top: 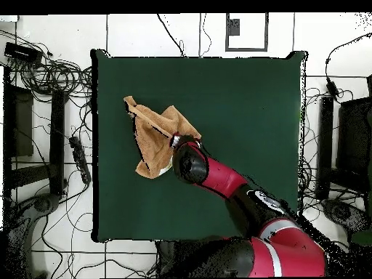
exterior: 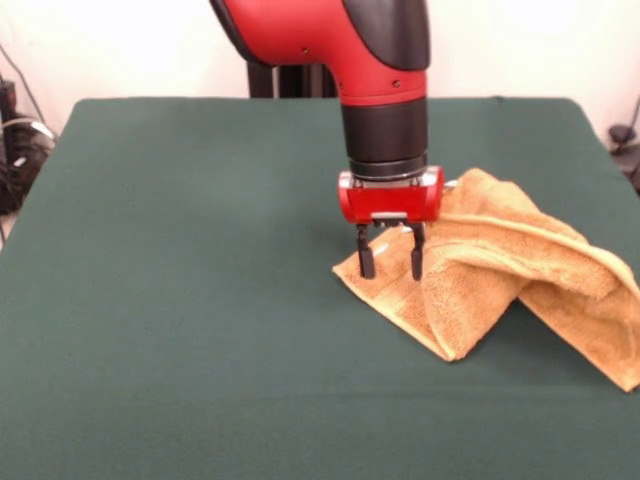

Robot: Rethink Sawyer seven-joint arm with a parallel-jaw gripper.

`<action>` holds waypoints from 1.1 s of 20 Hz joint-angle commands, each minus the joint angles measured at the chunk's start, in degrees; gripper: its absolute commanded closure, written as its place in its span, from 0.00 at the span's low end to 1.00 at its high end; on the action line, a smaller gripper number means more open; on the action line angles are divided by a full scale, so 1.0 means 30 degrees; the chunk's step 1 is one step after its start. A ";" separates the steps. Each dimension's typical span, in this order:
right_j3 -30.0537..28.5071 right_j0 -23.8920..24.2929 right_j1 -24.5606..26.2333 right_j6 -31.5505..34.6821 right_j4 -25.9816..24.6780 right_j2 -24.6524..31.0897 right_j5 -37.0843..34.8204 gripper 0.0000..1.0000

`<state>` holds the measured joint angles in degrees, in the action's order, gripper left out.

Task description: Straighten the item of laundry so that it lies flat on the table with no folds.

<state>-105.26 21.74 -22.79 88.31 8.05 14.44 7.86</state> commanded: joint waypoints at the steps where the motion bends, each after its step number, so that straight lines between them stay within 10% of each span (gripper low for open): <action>1: 0.1574 -0.1206 0.1809 0.3721 0.0050 0.0562 0.0965 0.00; 11: 0.3045 -0.1246 0.3002 0.3489 -0.0104 0.0279 0.1550 0.00; 12: 0.3141 -0.1217 0.3063 0.3488 -0.0231 0.0301 0.1736 1.00; 22: 0.3576 -0.1051 0.2960 0.3275 -0.0415 0.0482 0.1267 1.00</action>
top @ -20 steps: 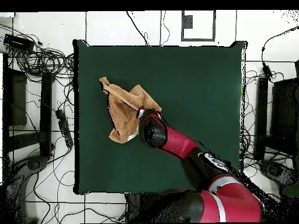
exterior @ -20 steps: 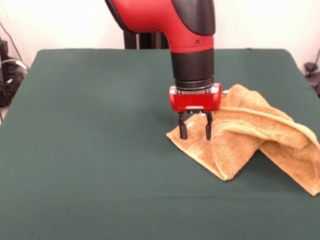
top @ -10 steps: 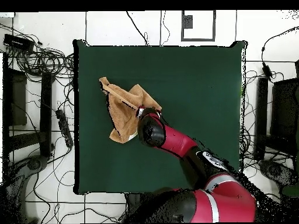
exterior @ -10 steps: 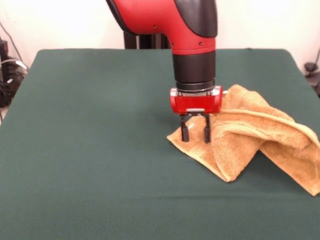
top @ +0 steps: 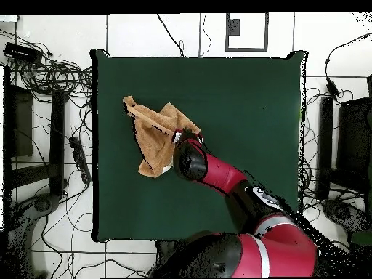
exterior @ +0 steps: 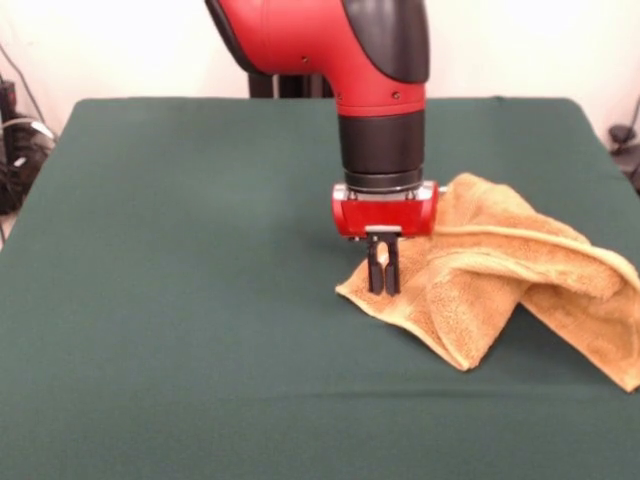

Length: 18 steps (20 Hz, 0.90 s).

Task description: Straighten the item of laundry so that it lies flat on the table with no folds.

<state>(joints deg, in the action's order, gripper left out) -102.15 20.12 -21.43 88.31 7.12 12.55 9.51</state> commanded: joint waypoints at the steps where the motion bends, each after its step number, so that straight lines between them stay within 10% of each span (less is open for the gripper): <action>1: 0.2633 -0.0475 0.2471 0.3173 -0.0158 0.1124 0.0534 1.00; 18: 0.6203 -0.0722 -0.2204 -0.0738 -0.1726 -0.1450 -0.9259 1.00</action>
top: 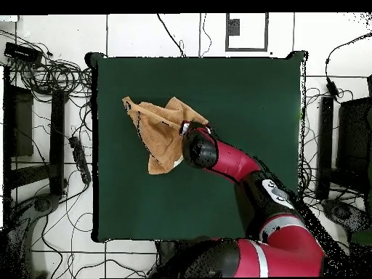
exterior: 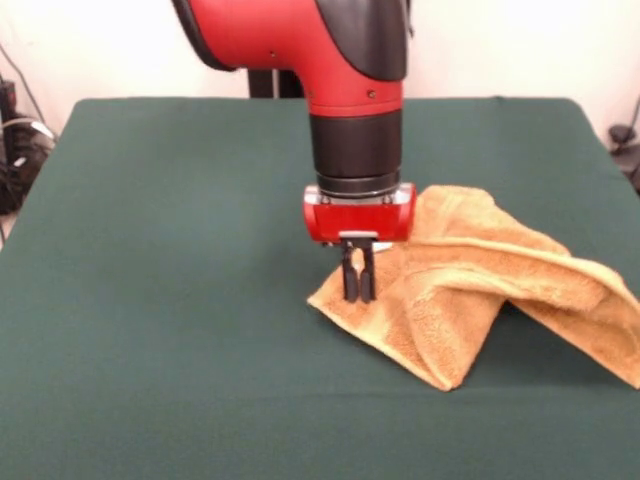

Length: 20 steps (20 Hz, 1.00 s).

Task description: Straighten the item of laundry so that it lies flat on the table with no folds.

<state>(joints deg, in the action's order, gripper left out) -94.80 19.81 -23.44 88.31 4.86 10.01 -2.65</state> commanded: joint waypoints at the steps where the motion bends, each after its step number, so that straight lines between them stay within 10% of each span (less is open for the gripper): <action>1: 0.4076 -0.0527 -0.1614 -0.0884 -0.1211 -0.0540 -0.5773 1.00; 20: 0.6974 0.0707 -0.2436 -0.1514 -0.4332 0.1100 -1.1005 1.00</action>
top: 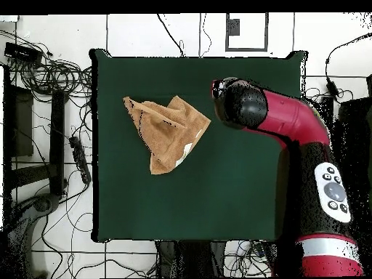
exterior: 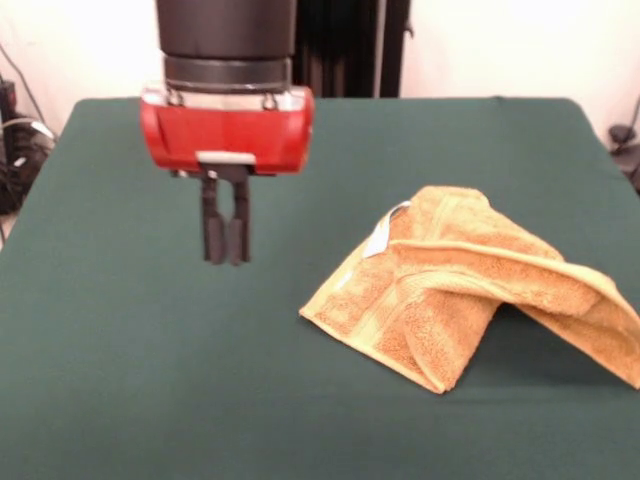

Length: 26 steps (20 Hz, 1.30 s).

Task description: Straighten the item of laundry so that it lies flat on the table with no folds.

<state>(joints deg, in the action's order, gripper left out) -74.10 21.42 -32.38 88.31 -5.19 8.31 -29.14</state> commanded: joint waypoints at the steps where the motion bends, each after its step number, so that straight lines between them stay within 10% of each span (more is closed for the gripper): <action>1: -0.0428 0.0249 0.0449 -0.1263 -0.0984 0.1748 -0.1851 1.00; 8: -0.2411 0.0611 0.0140 -0.0067 -0.0860 0.2277 -0.0043 1.00; 9: -0.2643 0.0716 0.0087 -0.0012 -0.0862 0.2428 0.0265 0.00; 26: -0.6026 0.0869 0.0607 0.3727 0.1152 0.2992 0.2496 0.00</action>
<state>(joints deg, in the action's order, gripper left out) -80.49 24.46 -33.86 88.31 -5.12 9.27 -25.51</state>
